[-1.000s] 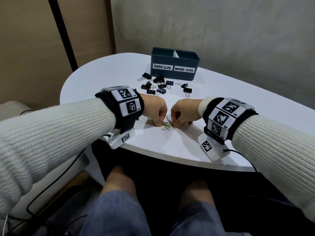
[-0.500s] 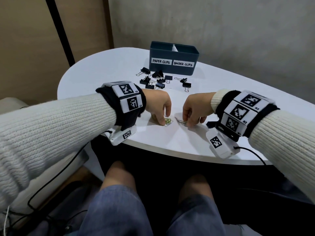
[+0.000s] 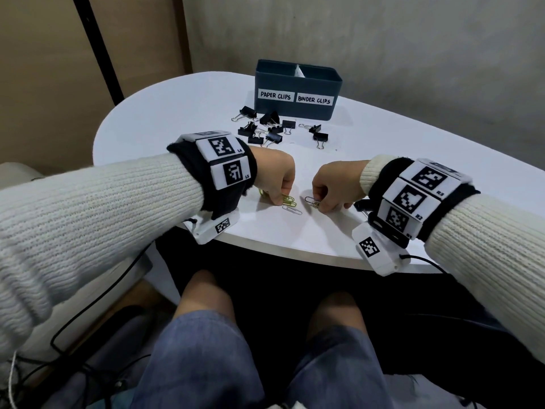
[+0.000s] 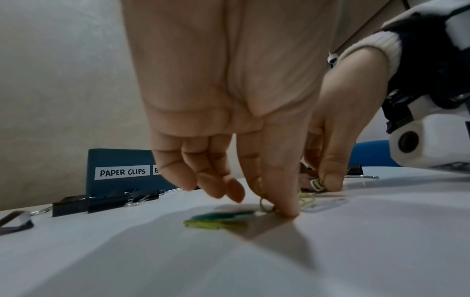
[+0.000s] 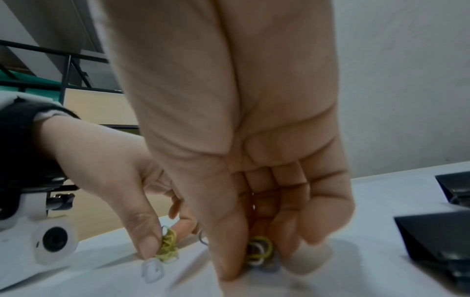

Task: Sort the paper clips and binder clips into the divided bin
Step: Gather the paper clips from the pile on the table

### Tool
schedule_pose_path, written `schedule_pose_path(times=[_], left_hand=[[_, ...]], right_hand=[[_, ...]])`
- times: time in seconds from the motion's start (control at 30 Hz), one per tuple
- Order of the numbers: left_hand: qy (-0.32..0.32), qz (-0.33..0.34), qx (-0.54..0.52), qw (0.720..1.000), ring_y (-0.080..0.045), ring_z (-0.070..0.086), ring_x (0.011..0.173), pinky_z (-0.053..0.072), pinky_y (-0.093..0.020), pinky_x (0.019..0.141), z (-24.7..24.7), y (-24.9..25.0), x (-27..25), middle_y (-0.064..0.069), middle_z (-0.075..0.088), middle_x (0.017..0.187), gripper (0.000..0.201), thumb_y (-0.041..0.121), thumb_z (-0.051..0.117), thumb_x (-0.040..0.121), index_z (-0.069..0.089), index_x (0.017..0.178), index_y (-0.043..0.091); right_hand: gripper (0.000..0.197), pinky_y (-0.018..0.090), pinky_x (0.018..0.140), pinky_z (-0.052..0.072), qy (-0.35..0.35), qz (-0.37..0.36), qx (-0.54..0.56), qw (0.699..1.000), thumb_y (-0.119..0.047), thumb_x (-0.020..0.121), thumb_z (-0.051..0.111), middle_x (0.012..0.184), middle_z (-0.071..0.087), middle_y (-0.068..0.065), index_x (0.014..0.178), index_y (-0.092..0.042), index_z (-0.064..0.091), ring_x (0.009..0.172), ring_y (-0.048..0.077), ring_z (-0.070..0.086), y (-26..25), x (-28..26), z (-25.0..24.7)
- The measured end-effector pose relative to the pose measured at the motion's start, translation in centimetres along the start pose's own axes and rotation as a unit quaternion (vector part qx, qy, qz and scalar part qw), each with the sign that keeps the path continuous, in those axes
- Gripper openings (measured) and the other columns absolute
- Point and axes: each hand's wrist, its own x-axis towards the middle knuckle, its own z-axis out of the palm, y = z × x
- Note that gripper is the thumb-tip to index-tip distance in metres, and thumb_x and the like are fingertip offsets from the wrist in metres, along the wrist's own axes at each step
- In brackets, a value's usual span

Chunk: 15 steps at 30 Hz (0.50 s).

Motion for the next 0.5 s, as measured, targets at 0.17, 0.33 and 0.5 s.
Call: schedule_pose_path(times=[0.17, 0.33, 0.5], left_hand=[[0.014, 0.023, 0.024, 0.999, -0.011, 0.045, 0.068, 0.033, -0.016, 0.054, 0.1, -0.1, 0.0, 0.012, 0.046, 0.068, 0.009, 0.016, 0.065, 0.086, 0.057, 0.088, 0.018], [0.041, 0.011, -0.009, 0.999, -0.015, 0.051, 0.078, 0.037, -0.018, 0.060, -0.7, -1.2, -0.7, 0.014, 0.051, 0.068, 0.013, 0.015, 0.068, 0.084, 0.063, 0.095, 0.012], [0.062, -0.002, -0.047, 0.997, -0.001, 0.049, 0.062, 0.038, -0.015, 0.060, -1.5, -3.6, -1.6, 0.006, 0.059, 0.072, 0.022, 0.010, 0.070, 0.082, 0.068, 0.103, 0.007]], right_hand=[[0.006, 0.021, 0.052, 0.042, 0.027, -0.018, -0.001, 0.999, -0.014, 0.082, 0.063, 0.082, 0.061, 0.003, 0.086, -0.016, 0.060, 0.057, 0.014, 0.051, -0.4, -0.2, 0.0], [0.007, 0.022, 0.054, 0.041, 0.040, -0.043, 0.014, 0.998, -0.012, 0.081, 0.063, 0.064, 0.054, -0.006, 0.086, -0.016, 0.060, 0.054, 0.012, 0.049, -0.7, -0.1, 0.1], [0.012, 0.017, 0.054, 0.044, 0.048, -0.096, 0.108, 0.988, -0.012, 0.083, 0.066, 0.076, 0.062, 0.003, 0.094, -0.015, 0.062, 0.057, 0.013, 0.053, -1.5, 0.0, -0.3]])
